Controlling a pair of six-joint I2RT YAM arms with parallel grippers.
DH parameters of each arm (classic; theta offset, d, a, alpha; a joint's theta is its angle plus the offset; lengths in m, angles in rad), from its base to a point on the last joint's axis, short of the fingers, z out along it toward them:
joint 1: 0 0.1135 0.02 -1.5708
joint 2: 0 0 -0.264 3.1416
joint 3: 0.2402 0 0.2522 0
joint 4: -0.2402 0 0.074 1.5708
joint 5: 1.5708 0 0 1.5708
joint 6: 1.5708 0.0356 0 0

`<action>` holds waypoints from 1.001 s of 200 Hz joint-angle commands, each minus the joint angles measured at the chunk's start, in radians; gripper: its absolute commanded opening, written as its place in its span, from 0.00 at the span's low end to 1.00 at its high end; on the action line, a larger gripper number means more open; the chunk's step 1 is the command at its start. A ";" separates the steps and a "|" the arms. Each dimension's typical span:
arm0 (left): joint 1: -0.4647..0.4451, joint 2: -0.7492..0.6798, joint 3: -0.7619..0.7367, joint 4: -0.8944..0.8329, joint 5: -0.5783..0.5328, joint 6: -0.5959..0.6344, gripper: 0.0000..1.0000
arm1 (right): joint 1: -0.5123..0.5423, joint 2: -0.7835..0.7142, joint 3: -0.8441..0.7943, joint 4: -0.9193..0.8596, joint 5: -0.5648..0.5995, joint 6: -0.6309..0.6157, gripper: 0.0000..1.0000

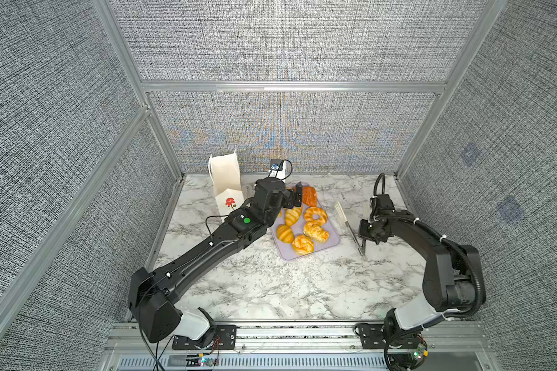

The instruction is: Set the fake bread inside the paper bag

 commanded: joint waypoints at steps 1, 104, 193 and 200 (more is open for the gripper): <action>0.027 0.033 0.027 0.065 0.142 0.010 0.99 | -0.008 -0.027 0.051 0.000 -0.099 -0.036 0.00; 0.113 0.310 0.248 0.162 0.656 -0.034 0.99 | -0.070 -0.013 0.217 0.068 -0.584 -0.073 0.00; 0.243 0.525 0.391 0.306 1.122 -0.162 0.97 | -0.071 0.113 0.334 0.135 -0.807 0.019 0.00; 0.243 0.555 0.402 0.320 1.146 -0.171 0.97 | -0.070 0.125 0.344 0.137 -0.822 0.025 0.00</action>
